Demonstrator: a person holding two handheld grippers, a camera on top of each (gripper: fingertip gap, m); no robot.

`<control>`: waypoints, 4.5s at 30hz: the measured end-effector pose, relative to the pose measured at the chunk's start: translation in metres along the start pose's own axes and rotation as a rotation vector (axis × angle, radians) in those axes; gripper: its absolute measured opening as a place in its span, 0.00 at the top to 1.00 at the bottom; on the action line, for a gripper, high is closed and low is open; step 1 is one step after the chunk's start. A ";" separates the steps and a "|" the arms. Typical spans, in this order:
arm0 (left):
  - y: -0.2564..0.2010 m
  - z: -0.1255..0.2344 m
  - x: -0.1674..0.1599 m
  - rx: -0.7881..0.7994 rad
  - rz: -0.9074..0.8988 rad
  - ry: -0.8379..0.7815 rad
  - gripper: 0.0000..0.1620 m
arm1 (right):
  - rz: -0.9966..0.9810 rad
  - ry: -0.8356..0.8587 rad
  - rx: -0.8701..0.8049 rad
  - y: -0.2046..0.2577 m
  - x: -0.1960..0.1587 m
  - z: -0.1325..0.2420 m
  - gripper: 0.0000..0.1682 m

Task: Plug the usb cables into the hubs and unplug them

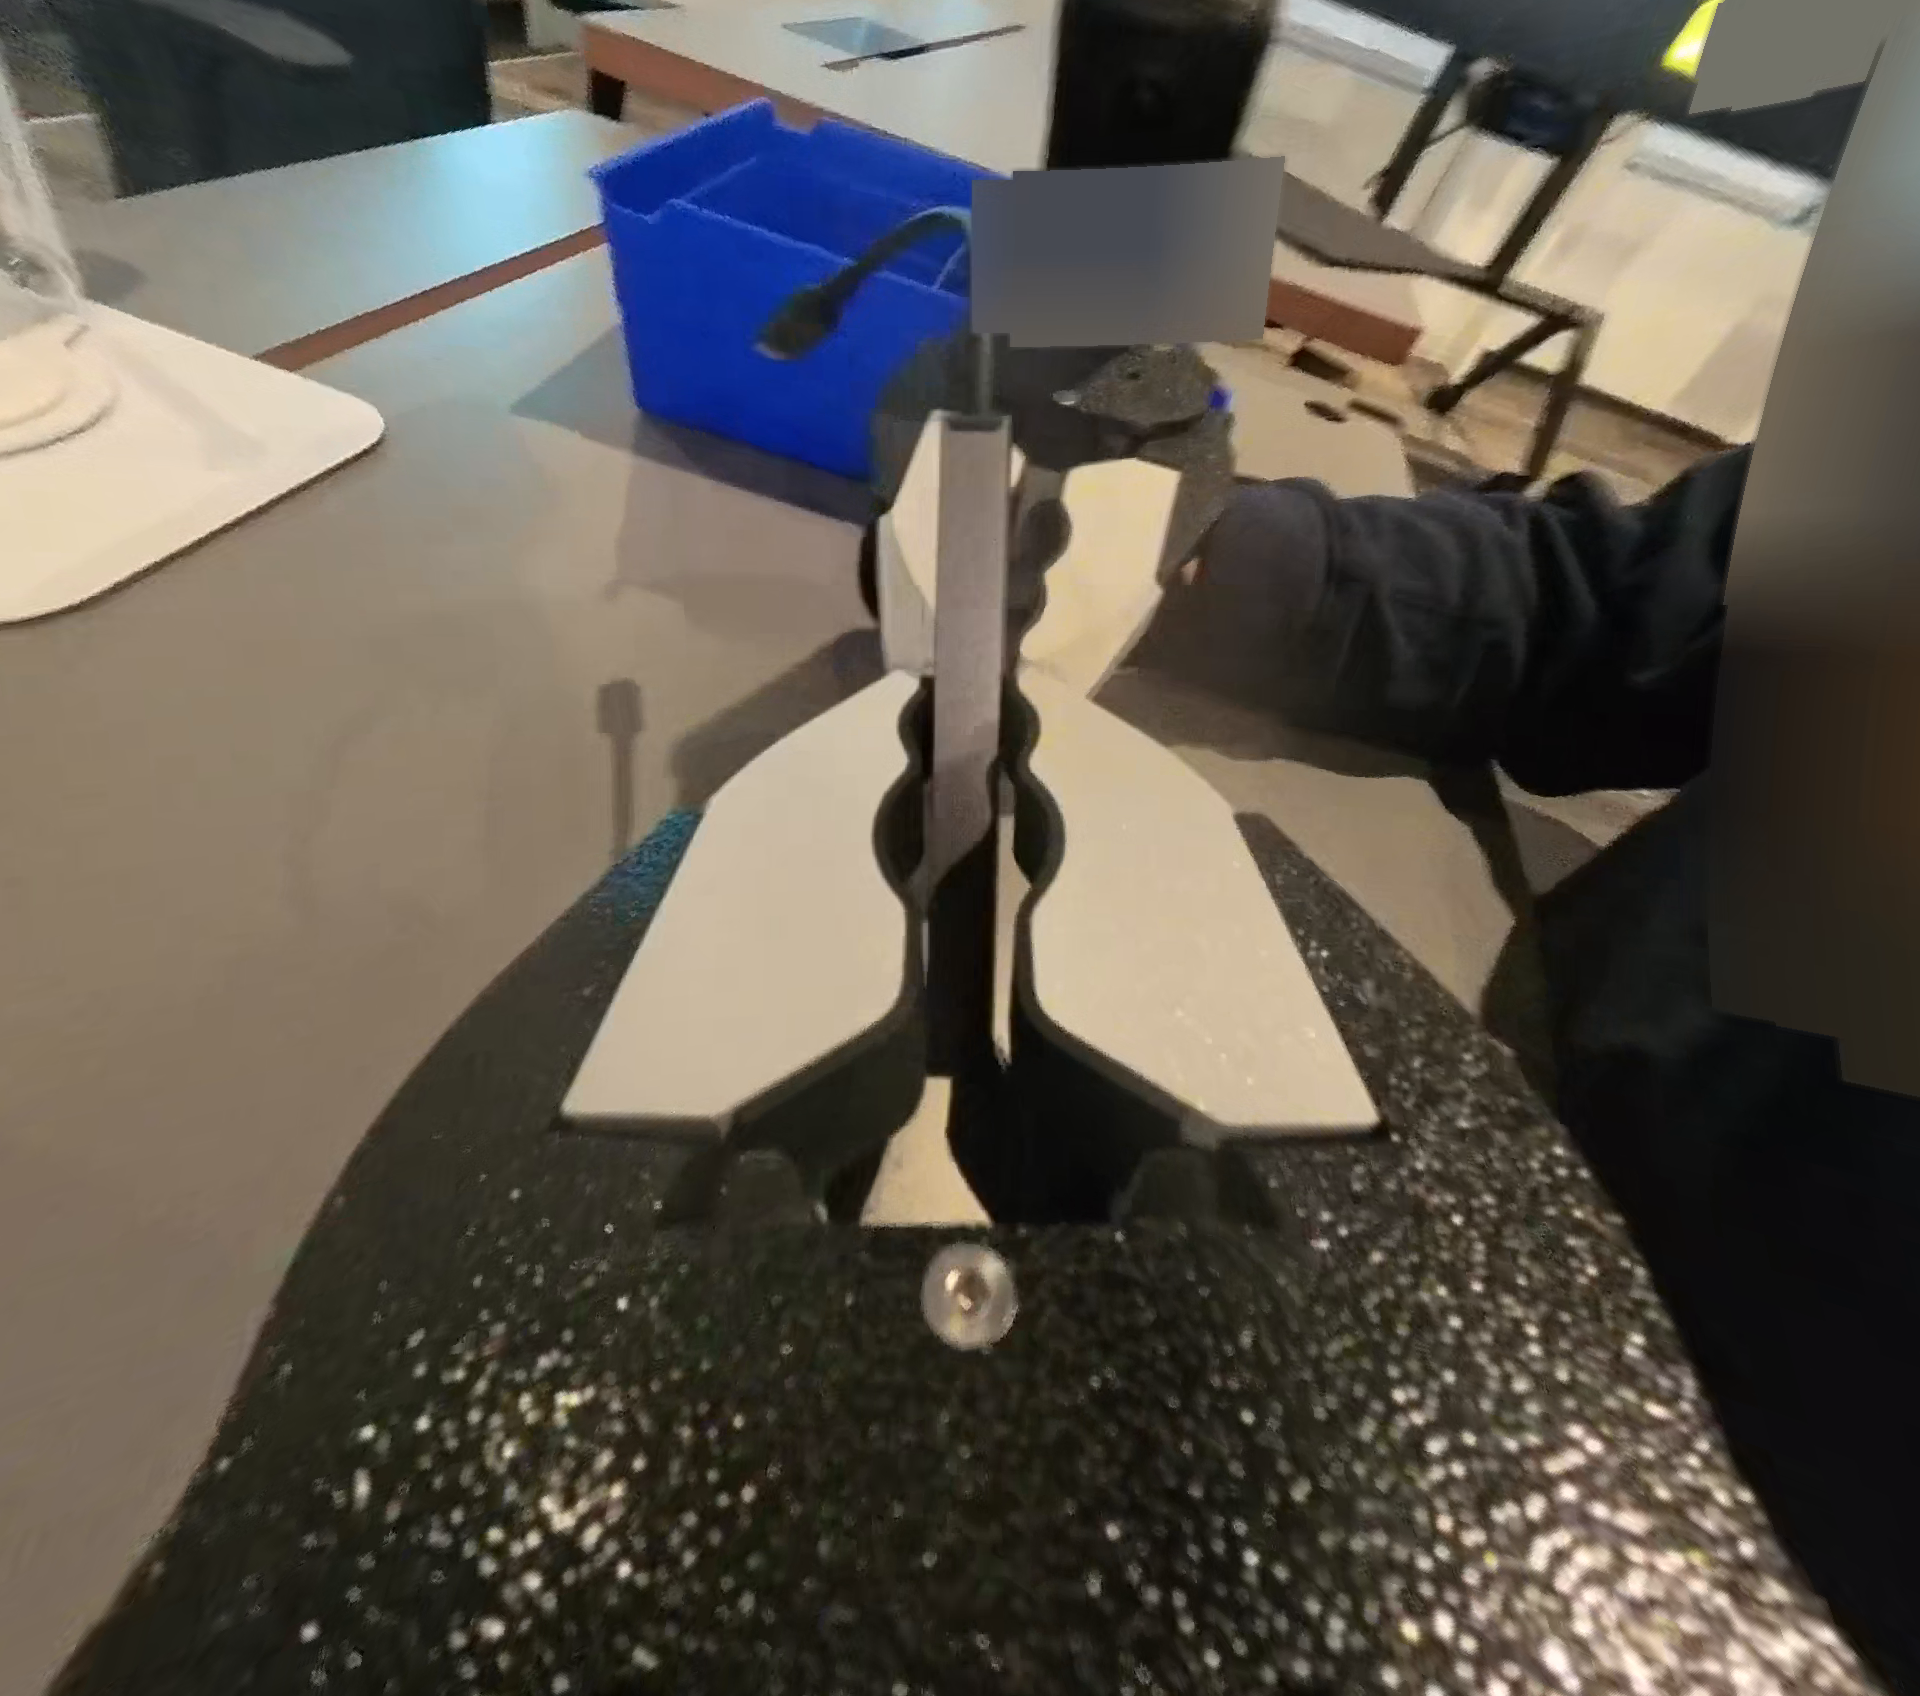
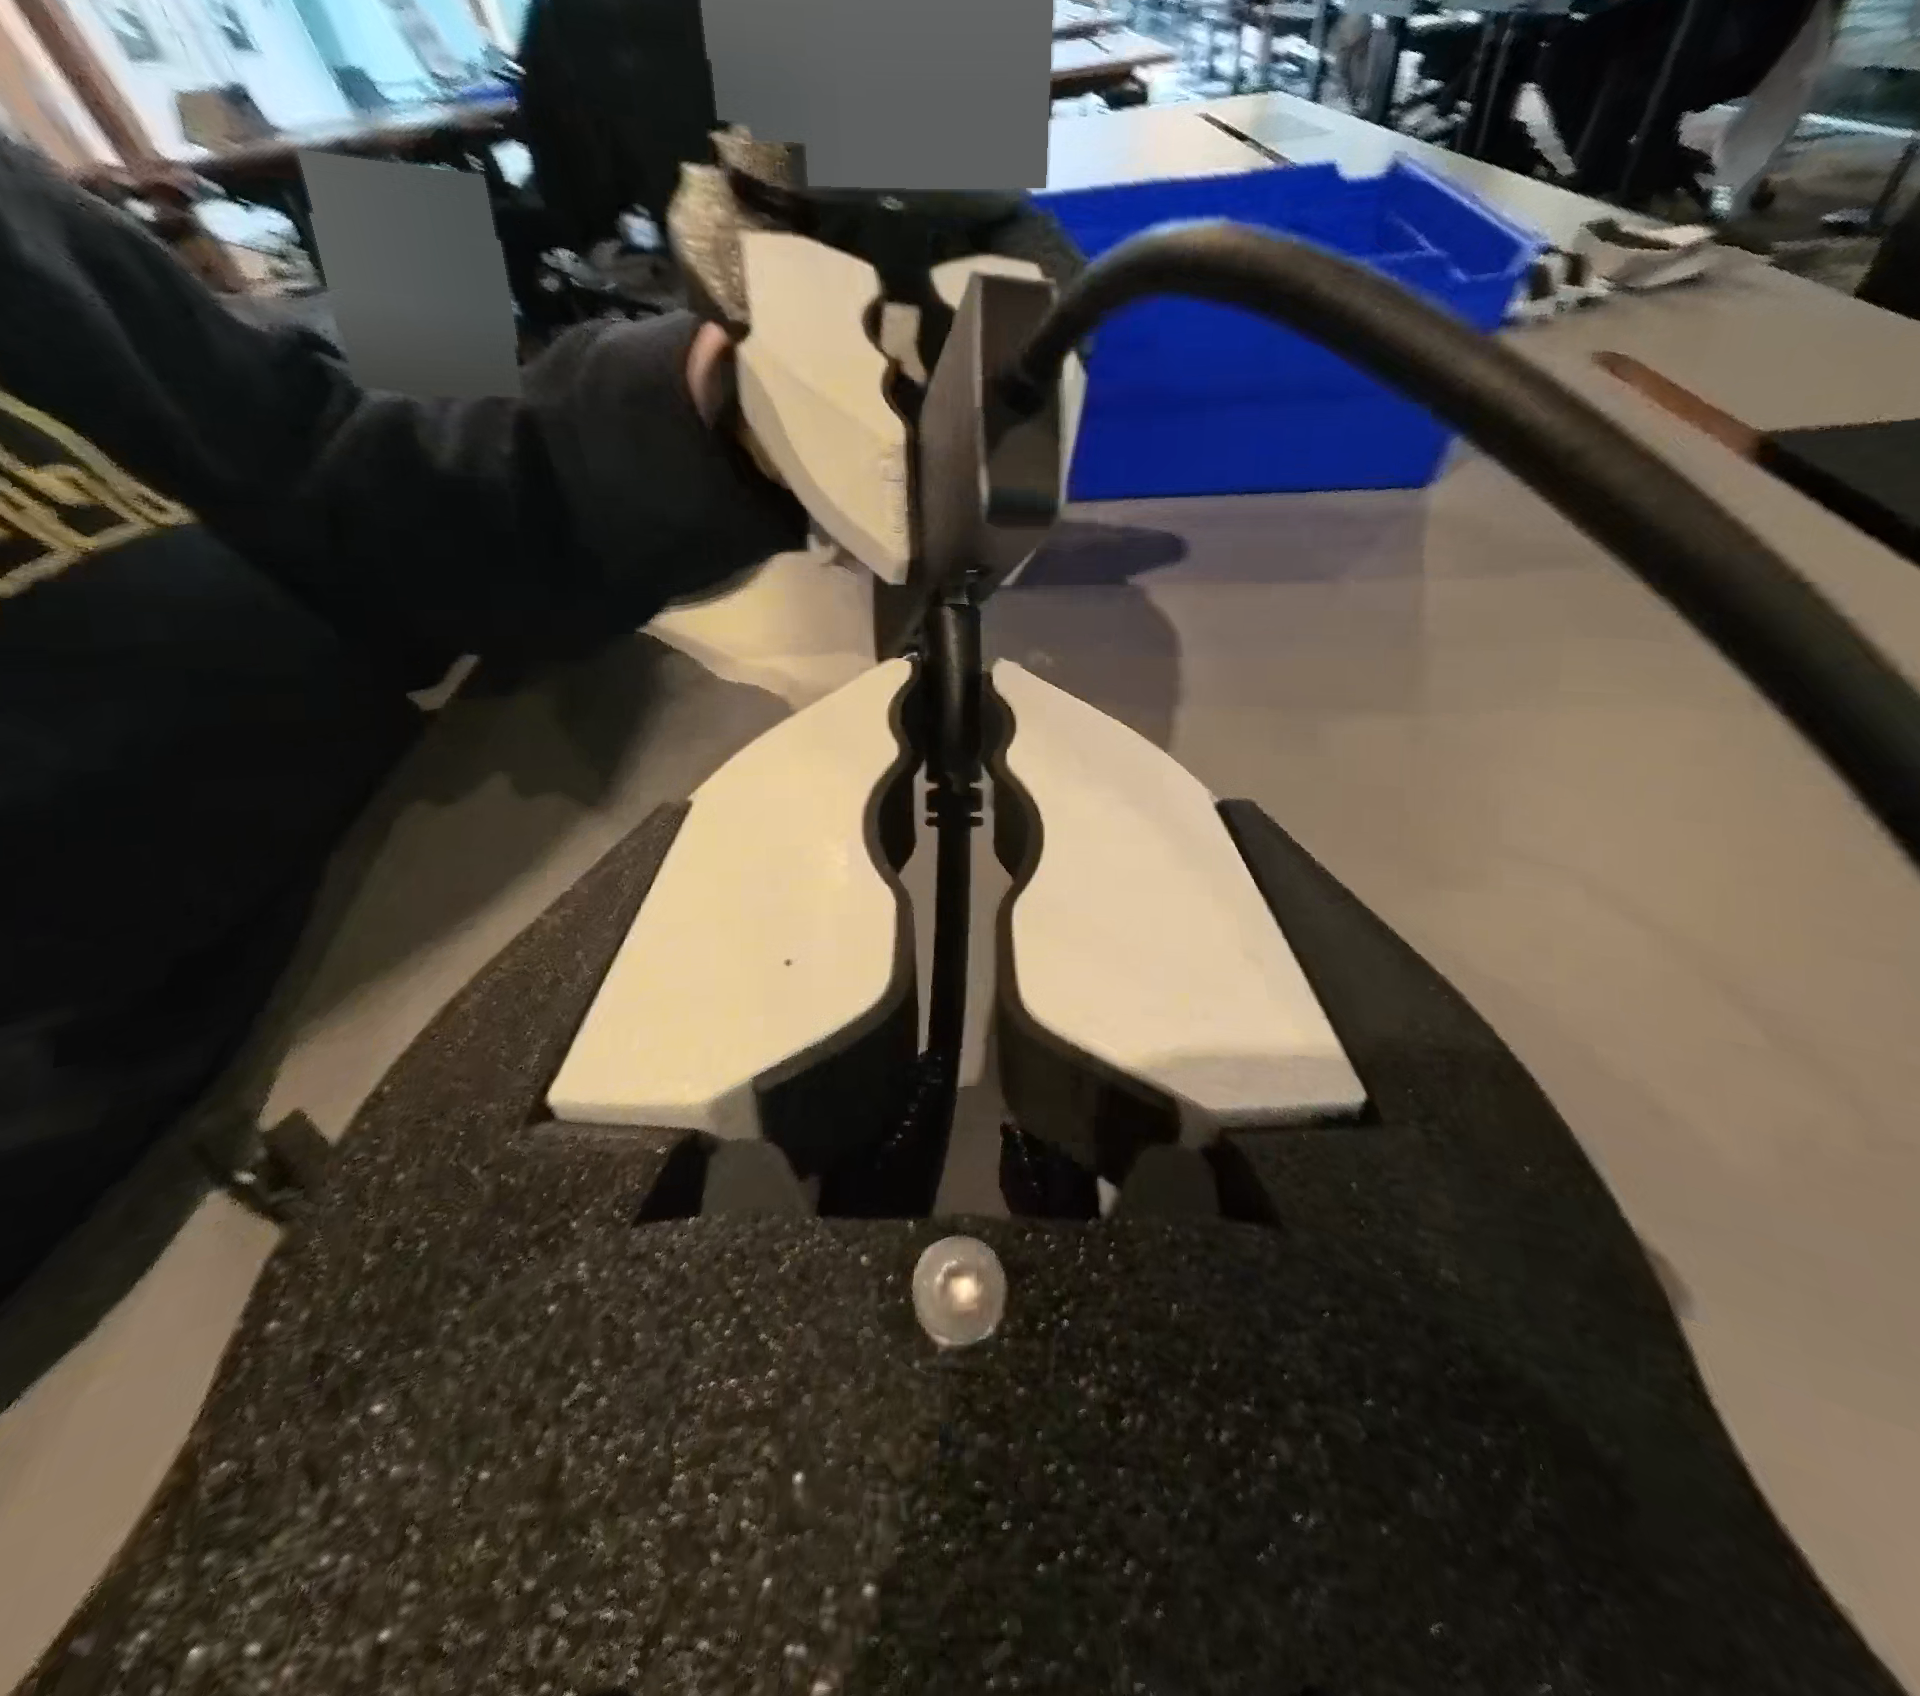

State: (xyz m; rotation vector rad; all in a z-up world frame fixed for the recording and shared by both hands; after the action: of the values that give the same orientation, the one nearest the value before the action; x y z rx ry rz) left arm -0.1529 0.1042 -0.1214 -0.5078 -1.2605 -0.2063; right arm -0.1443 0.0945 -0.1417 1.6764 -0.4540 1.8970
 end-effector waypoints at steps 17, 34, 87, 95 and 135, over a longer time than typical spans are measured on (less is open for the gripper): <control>-0.002 -0.001 0.011 -0.051 0.025 -0.165 0.93 | 0.047 -0.004 -0.040 -0.001 0.013 0.009 0.94; -0.015 0.004 0.018 -0.135 -0.036 -0.249 0.93 | 0.033 -0.098 0.080 0.011 0.022 0.010 0.94; -0.006 -0.007 0.021 -0.197 0.103 -0.484 0.93 | -0.010 -0.180 0.053 0.009 0.025 0.010 0.92; -0.017 -0.009 0.023 -0.132 -0.038 -0.435 0.94 | 0.052 -0.117 0.070 0.013 0.026 0.014 0.94; 0.015 0.001 0.006 0.051 0.023 -0.399 0.93 | 0.628 -0.135 -0.960 0.025 0.221 0.270 0.94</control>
State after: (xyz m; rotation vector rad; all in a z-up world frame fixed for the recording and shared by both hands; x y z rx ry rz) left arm -0.1451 0.1185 -0.1194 -0.5353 -1.6432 -0.0526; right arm 0.0406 -0.0432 0.1209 1.0400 -1.7709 1.4869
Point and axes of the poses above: each gripper's, where its closed fingertips meet, z back along the fingers, x out of its top, y = z × x across the jaws, the point moved 1 cm from there along z, back along the fingers
